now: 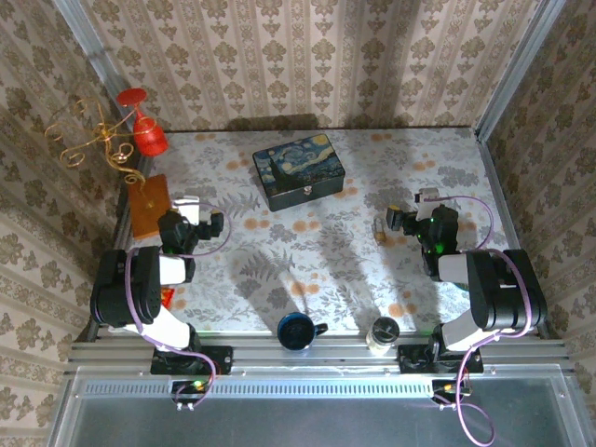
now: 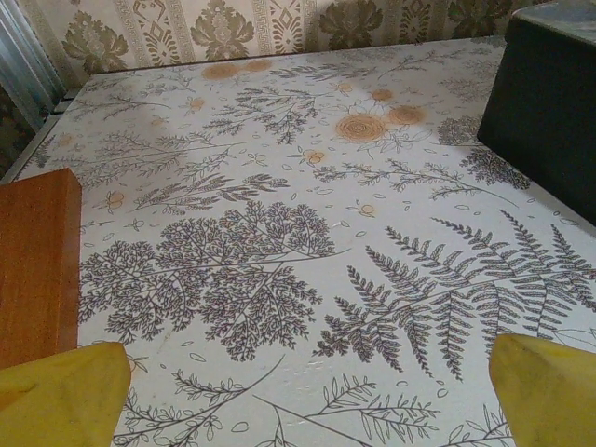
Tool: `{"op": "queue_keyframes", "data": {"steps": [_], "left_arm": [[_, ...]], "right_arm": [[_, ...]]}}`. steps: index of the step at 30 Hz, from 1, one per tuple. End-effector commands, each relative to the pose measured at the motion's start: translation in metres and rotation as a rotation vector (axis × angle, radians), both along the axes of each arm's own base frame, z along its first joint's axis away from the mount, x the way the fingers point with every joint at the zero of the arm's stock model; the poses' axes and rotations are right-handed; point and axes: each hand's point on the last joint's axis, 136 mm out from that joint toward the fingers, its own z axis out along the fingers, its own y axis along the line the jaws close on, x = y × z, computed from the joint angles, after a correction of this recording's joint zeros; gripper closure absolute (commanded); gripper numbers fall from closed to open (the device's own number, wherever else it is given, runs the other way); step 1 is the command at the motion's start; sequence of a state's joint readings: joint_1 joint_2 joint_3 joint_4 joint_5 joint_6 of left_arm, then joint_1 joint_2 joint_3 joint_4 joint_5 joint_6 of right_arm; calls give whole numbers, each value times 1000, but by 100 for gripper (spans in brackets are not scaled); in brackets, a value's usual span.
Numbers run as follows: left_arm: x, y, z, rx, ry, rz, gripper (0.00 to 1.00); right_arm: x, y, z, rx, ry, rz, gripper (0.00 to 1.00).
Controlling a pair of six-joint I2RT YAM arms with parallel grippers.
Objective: Unlock the padlock with the key
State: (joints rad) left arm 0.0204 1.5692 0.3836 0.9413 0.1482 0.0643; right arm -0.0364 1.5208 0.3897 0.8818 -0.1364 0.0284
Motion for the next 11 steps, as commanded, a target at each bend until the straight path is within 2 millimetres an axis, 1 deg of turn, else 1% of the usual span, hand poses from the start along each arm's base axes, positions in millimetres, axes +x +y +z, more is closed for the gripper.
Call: {"op": "queue_keyframes", "data": {"steps": [1, 4, 6, 11], "left_arm": [[0, -1, 5, 20, -15, -3, 0], [1, -1, 5, 18, -13, 0, 0], [2, 5, 4, 16, -4, 34, 0], [2, 5, 4, 19, -5, 35, 0]], "right_arm": [[1, 4, -2, -13, 8, 22, 0], [1, 4, -3, -13, 9, 22, 0], [1, 4, -2, -13, 7, 22, 0], [1, 4, -3, -13, 9, 22, 0]]}}
